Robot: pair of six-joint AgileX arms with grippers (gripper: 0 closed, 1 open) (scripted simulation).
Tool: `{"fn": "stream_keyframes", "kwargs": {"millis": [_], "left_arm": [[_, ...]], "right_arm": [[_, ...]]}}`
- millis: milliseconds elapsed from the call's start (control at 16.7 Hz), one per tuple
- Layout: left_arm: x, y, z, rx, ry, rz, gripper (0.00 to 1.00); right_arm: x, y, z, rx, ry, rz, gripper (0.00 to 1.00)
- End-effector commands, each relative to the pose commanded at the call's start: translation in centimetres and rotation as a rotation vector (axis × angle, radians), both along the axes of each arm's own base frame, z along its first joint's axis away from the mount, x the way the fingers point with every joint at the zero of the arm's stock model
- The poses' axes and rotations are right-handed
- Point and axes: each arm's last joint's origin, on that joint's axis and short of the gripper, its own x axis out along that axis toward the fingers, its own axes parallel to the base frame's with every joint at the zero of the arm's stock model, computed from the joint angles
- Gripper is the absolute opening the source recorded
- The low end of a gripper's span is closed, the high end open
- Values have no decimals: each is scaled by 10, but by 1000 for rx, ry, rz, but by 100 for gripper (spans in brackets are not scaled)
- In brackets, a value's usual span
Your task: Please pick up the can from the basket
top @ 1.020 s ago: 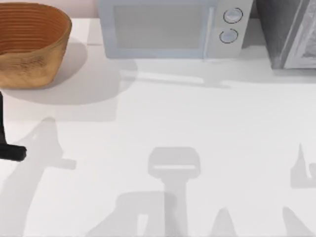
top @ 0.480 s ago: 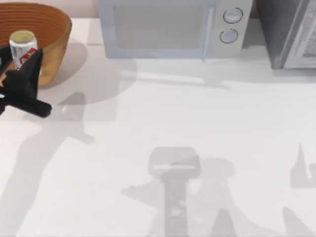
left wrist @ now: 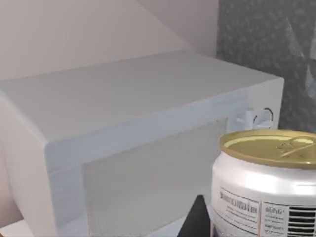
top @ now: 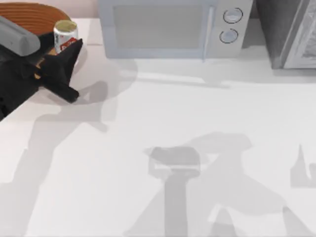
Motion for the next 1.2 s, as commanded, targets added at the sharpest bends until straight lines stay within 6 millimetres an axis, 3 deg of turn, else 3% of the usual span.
{"fn": "stream_keyframes", "kwargs": {"millis": [600,1200], "left_arm": [[51,-30,-42,-2,2,-271,0],[86,-56,-92,6,-47,-550,0]], "right_arm": [[0,0,0,0,0,0,100],[0,0,0,0,0,0,100]]}}
